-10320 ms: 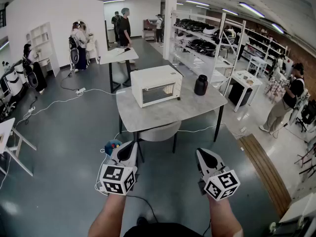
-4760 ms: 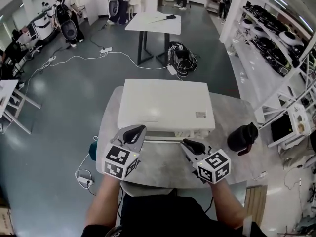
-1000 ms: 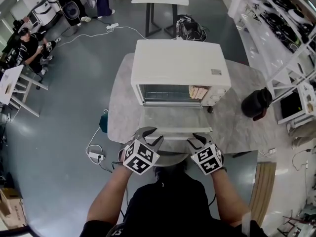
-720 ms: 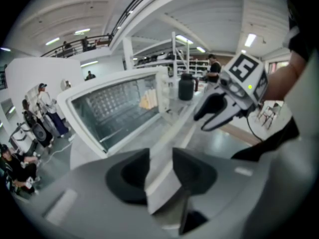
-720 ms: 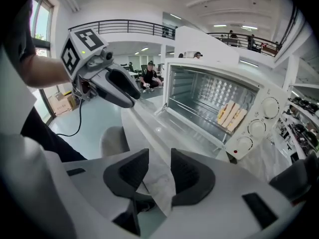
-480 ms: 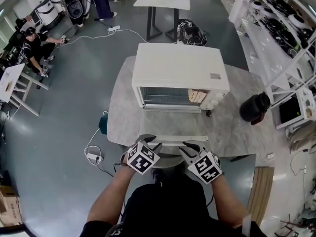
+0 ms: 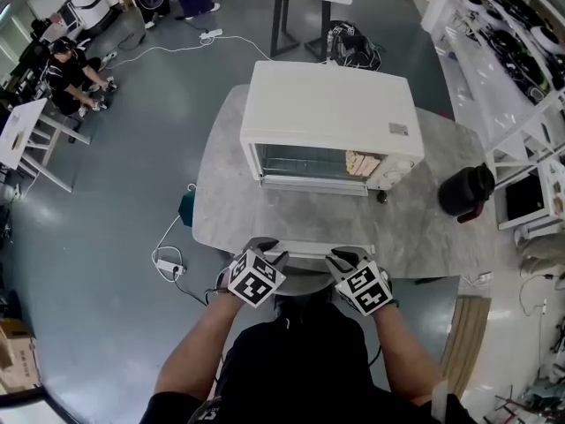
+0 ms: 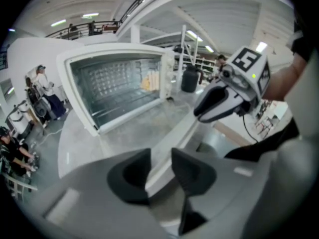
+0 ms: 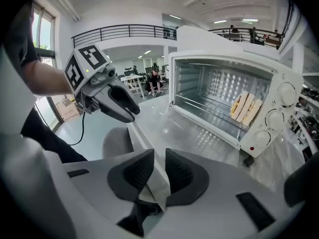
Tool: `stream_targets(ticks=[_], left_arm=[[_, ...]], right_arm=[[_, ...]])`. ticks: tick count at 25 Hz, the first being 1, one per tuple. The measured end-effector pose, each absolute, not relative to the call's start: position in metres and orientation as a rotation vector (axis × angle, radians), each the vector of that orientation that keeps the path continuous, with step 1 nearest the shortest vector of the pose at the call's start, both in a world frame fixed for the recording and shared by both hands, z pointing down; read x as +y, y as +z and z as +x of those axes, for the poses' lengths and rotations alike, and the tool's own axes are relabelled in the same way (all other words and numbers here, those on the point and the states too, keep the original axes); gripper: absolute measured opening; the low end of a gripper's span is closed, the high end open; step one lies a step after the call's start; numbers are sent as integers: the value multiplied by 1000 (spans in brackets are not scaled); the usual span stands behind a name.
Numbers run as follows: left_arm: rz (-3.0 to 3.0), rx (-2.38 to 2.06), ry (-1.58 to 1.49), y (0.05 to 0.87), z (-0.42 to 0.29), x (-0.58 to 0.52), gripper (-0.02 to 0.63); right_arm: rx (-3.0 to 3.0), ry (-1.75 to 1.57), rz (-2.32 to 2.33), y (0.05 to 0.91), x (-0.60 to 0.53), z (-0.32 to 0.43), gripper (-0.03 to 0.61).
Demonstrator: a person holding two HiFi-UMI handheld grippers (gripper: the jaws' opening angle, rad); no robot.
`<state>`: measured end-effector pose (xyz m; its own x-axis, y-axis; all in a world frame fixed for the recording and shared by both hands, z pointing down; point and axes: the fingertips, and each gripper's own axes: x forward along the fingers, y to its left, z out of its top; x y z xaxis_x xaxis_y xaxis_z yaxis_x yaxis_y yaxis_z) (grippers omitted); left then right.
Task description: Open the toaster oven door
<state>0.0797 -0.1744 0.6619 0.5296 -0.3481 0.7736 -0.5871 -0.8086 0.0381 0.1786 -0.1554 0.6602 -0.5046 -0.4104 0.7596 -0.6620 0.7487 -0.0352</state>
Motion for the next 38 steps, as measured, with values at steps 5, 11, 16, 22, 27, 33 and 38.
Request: stream_targets(ticks=[5,11,16,22,27,33,38], left_arm=[[2462,-777,1195,679,79,-172,133],[2427,-743,1214,695,78,-167,133],[2396,-728,1209,705,74,-167,133],[2373,-711,1195,710,73,-166,130],[2380,-708,1195,707,74,-170,128],[2396,-738,1129,687,70,-176,127],[2435,-798,1040,660,60,-185,127]], right_arm=[[-2157,420,799,673,-162,177,72],[-2122,480,756,694,-159,175,78],[-2112,520,736,704,-158,172,80],[-2103,559,734,708,-158,171,81],[-2097,567,731,709,-162,172,81],[-2097,559,755,690,-167,171,81],[-2093,525,774,670,-170,168,81]])
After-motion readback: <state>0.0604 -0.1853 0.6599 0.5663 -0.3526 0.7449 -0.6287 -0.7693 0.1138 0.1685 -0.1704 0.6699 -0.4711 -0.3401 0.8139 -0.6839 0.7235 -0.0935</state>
